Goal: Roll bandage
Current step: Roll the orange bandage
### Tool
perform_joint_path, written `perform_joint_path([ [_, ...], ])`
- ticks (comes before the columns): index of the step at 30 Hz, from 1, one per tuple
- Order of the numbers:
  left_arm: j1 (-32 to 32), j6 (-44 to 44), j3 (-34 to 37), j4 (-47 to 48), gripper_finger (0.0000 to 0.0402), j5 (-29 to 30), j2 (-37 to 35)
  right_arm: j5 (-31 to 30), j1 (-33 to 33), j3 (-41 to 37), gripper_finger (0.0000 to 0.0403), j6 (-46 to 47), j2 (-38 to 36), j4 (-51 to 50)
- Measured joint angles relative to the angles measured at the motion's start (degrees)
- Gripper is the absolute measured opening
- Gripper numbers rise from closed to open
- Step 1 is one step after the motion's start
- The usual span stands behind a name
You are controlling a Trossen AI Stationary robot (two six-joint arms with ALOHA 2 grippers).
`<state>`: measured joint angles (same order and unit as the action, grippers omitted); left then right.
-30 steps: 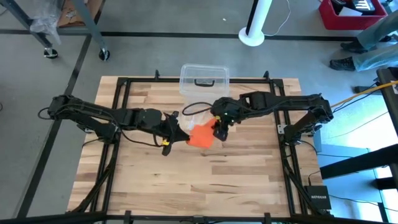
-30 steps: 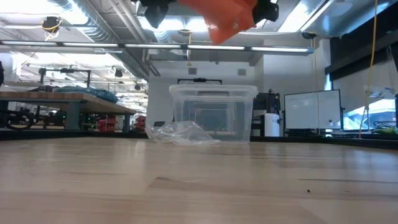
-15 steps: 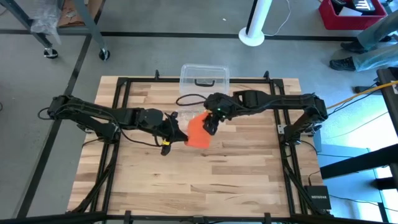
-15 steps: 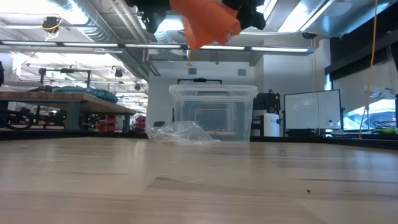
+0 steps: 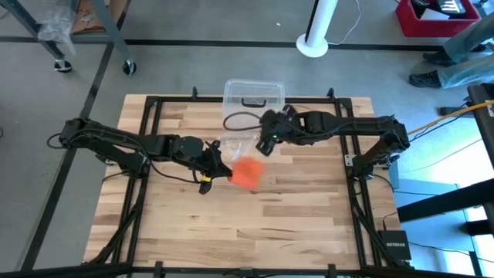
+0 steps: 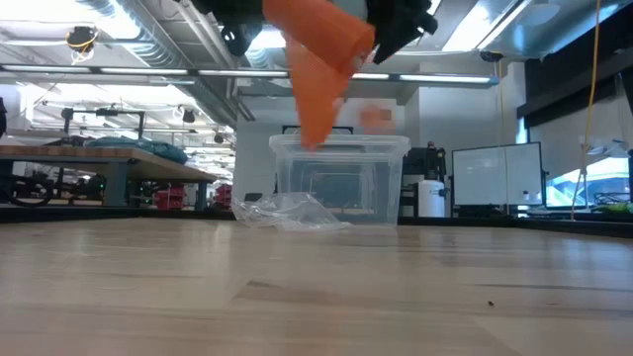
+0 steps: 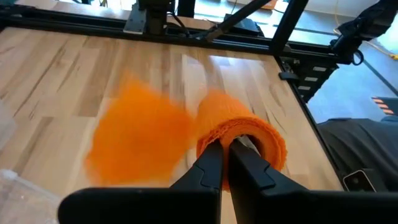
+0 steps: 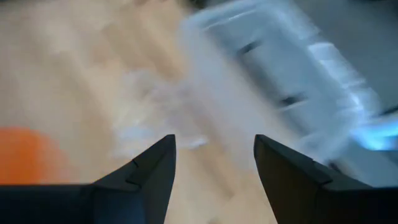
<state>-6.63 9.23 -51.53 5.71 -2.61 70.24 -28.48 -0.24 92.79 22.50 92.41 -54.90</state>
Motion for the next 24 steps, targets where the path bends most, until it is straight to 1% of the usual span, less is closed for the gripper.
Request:
perform_joint_path([
  [2, 0.0, 0.0, 0.0, 0.0, 0.0004, 0.0, 0.0, 6.8, -0.1, 0.0, 0.0220, -0.2, 0.1, 0.7],
  [3, 0.0, 0.0, 0.0, 0.0, 0.0004, 0.0, 0.0, 8.5, -0.2, 0.0, 0.0220, -0.3, 0.2, 0.9],
  [7, 0.1, 0.0, 0.0, -0.3, 0.0004, -0.1, 0.0, 7.5, -0.5, 0.0, 0.0220, 0.0, 0.1, -0.3],
  [9, 0.0, -0.4, 0.0, -0.3, 0.0004, -1.1, 0.0, 7.5, -1.0, 0.0, 0.0220, -0.3, -0.8, -1.4],
  [12, 0.0, -1.1, 0.0, -1.2, 0.0004, -3.3, 0.0, 8.5, -3.5, 0.0, 0.0220, -0.8, -2.9, -5.5],
  [14, -0.3, -2.0, 0.0, -2.6, 0.0004, -4.9, 0.0, 8.1, -6.4, 0.0, 0.0220, -1.1, -4.3, -8.4],
  [16, -0.8, -3.0, 0.0, -5.6, 0.0004, -5.2, 0.0, 5.8, -9.9, 0.0, 0.0220, -0.6, -5.5, -10.0],
  [19, -1.5, -4.6, 0.0, -12.4, 0.0004, -5.3, 0.0, 0.5, -17.1, -2.7, 0.0220, -0.5, -7.9, -7.4],
  [22, -2.9, -6.8, 0.0, -19.8, 0.0004, -4.7, 0.0, -6.3, -24.9, -8.2, 0.0220, -0.3, -10.3, -2.3],
  [24, -4.2, -9.0, 0.0, -24.0, 0.0004, -2.0, 0.0, -11.8, -30.3, -13.3, 0.0220, 0.2, -12.2, 1.9],
])
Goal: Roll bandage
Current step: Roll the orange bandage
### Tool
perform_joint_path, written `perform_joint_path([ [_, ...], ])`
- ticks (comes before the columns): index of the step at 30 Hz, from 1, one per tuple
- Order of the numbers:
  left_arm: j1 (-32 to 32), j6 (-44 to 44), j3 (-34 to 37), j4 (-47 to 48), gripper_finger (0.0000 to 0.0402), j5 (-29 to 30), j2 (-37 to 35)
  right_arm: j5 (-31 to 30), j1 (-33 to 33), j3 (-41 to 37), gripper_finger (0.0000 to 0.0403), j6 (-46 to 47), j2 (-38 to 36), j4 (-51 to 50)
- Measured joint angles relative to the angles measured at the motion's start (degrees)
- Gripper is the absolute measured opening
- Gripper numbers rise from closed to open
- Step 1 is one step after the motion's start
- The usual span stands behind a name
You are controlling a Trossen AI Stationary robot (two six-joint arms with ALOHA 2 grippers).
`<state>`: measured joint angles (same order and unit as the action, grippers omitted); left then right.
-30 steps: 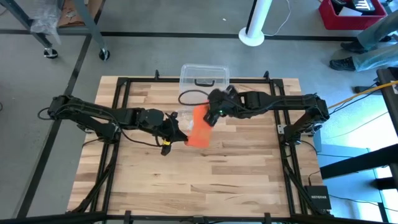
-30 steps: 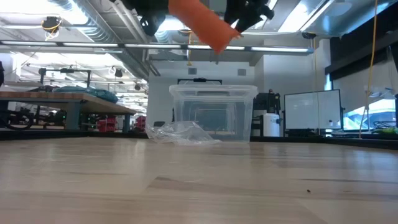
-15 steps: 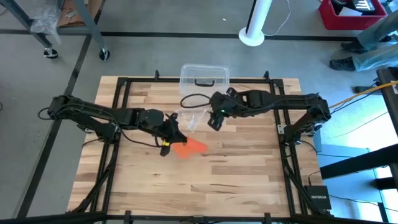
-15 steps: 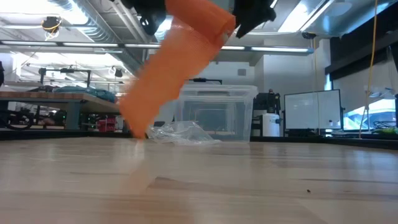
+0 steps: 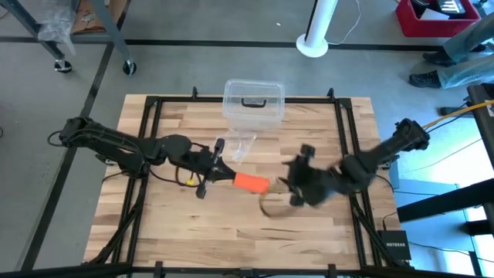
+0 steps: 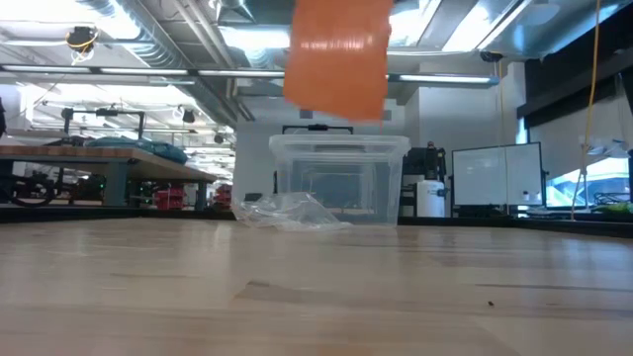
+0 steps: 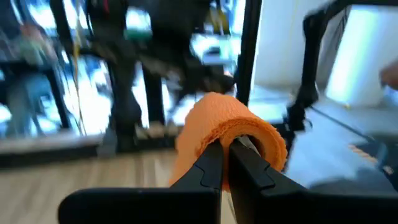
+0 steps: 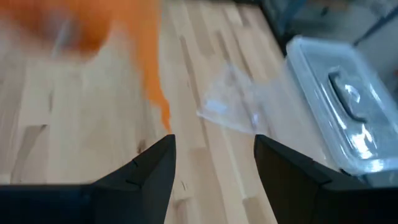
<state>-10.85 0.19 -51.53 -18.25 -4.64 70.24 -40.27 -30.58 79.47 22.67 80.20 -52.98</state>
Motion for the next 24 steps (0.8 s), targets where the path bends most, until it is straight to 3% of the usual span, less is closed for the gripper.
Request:
perform_joint_path([
  [4, -2.7, -5.0, 1.3, -9.8, 0.0004, 7.8, 0.6, -11.6, -8.6, -13.4, 0.0220, 3.9, -4.3, 12.8],
  [8, -3.8, -7.7, 1.6, -16.0, 0.0004, 9.6, 3.3, -19.3, -10.9, -27.1, 0.0220, 5.2, -6.1, 32.4],
  [12, -3.7, -9.1, 1.6, -20.0, 0.0004, 9.8, 6.1, -15.2, -7.9, -36.2, 0.0220, 3.4, -4.8, 49.2],
  [15, -3.3, -9.8, 1.6, -20.4, 0.0004, 9.8, 7.4, -7.4, -5.5, -37.4, 0.0220, 2.4, -4.8, 53.0],
  [20, -2.6, -9.3, 1.6, -20.2, 0.0004, 9.9, 7.5, -9.1, -5.4, -39.4, 0.0220, -3.8, -4.8, 60.2],
  [24, -2.9, -9.3, 1.6, -20.0, 0.0004, 9.9, 7.5, -3.9, -4.6, -43.6, 0.0220, -6.8, -4.8, 71.7],
])
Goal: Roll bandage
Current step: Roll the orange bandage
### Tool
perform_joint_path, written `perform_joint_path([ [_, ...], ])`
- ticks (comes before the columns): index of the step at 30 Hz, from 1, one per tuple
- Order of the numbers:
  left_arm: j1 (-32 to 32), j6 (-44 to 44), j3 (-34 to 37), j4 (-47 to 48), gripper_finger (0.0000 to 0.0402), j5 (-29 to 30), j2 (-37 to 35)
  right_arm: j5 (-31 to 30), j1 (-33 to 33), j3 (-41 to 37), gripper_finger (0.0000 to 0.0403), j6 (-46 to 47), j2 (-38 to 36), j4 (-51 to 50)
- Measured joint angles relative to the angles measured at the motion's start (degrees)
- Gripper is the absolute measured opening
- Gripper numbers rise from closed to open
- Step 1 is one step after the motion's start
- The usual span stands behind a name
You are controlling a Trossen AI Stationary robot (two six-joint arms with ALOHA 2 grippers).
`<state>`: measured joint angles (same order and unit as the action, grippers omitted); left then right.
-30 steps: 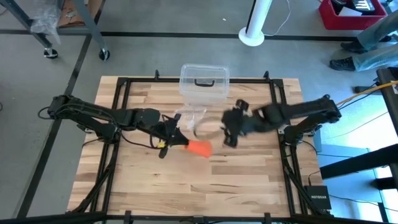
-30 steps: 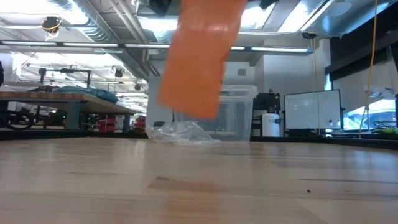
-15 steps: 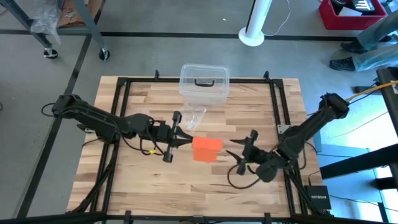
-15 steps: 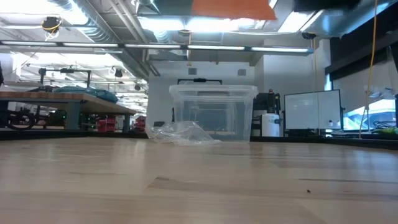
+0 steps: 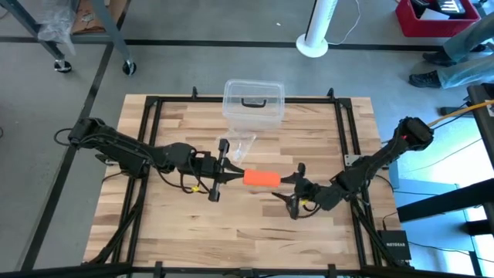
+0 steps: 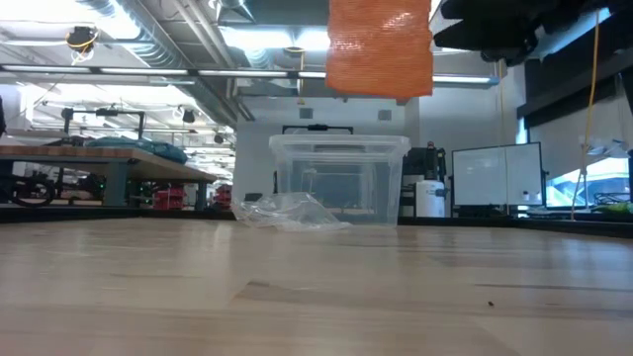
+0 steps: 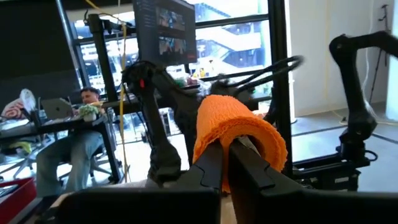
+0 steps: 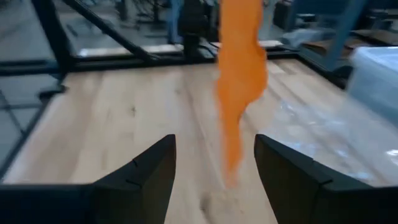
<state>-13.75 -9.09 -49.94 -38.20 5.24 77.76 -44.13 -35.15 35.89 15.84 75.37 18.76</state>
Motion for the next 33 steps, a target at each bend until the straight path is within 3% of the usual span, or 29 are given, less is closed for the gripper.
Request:
perform_joint_path([
  [8, 0.0, -0.1, 0.0, -0.3, 0.0004, 0.0, 0.0, -3.9, 1.7, -5.1, 0.0220, -1.6, 1.0, 13.3],
  [14, 0.0, -0.4, 0.0, -0.3, 0.0004, -0.1, 0.0, 5.0, 4.1, -5.2, 0.0220, -2.7, 5.7, 19.6],
  [18, 0.0, -0.3, 0.0, -0.3, 0.0004, 0.0, 0.0, 3.1, 4.5, -5.3, 0.0212, -3.1, 9.0, 21.9],
  [24, 0.0, -0.1, 0.0, -0.6, 0.0004, -0.1, 0.0, 6.3, 6.4, -5.3, 0.0143, -5.7, 11.0, 28.0],
  [30, -0.5, 0.1, 0.0, -3.2, 0.0004, 0.0, 0.0, 9.4, 7.0, -5.2, 0.0025, -7.5, 12.0, 27.7],
  [33, -1.4, 0.1, 0.0, -5.8, 0.0004, -0.1, 0.0, 8.1, 5.7, -5.2, 0.0012, -8.8, 12.0, 28.2],
])
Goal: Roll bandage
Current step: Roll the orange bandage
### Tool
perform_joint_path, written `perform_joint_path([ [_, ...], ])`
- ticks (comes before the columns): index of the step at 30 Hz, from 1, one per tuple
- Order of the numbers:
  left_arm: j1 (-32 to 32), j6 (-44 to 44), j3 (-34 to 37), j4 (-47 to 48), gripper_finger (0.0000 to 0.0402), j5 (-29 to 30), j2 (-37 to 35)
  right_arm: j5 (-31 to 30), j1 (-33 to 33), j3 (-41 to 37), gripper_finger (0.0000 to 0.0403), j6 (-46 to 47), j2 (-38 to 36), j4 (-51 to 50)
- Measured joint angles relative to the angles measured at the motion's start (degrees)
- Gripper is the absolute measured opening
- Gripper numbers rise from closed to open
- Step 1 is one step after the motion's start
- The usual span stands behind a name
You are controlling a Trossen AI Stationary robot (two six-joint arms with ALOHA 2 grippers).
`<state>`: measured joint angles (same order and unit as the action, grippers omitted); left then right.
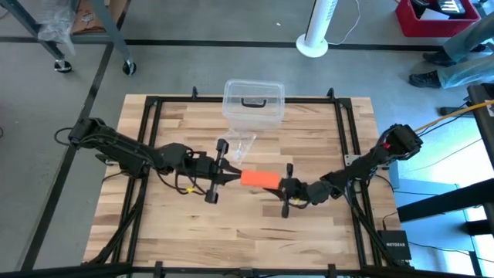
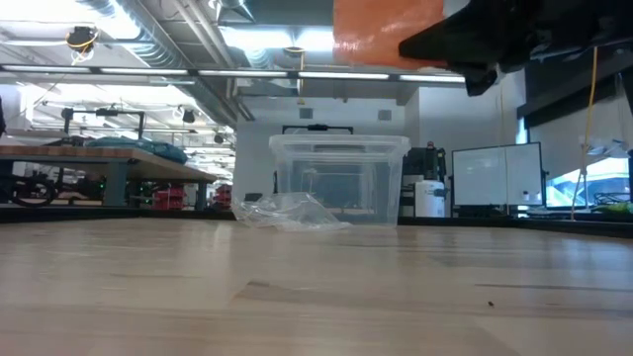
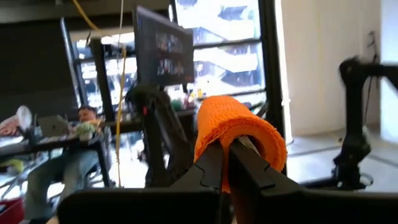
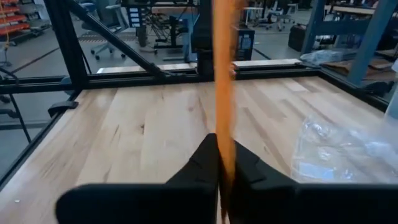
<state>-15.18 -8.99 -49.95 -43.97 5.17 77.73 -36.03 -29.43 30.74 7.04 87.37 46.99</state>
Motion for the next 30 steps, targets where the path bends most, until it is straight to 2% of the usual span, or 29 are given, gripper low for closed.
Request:
perform_joint_path([
  [7, -2.1, -1.4, 0.0, -9.3, 0.0004, 0.1, 0.0, -1.8, -1.9, 0.0, 0.0007, 0.0, 0.0, 0.2],
  [11, -2.9, -6.3, 0.0, -11.2, 0.0004, 4.8, 0.0, -1.9, -2.6, 0.6, 0.0004, 0.4, 0.0, -0.3],
  [21, -2.8, -20.8, 0.0, -6.0, 0.0004, 22.2, 0.0, -1.9, -7.1, 6.9, 0.0004, 0.0, 0.0, -6.1],
  [24, -2.8, -24.3, 0.0, -4.1, 0.0004, 24.6, 0.0, -3.1, -9.4, 9.0, 0.0003, -0.1, 0.0, -8.7],
  [30, -3.0, -26.3, 0.0, 0.6, 0.0004, 25.0, 0.0, -9.1, -14.9, 13.8, 0.0002, -5.8, 0.0, -11.6],
])
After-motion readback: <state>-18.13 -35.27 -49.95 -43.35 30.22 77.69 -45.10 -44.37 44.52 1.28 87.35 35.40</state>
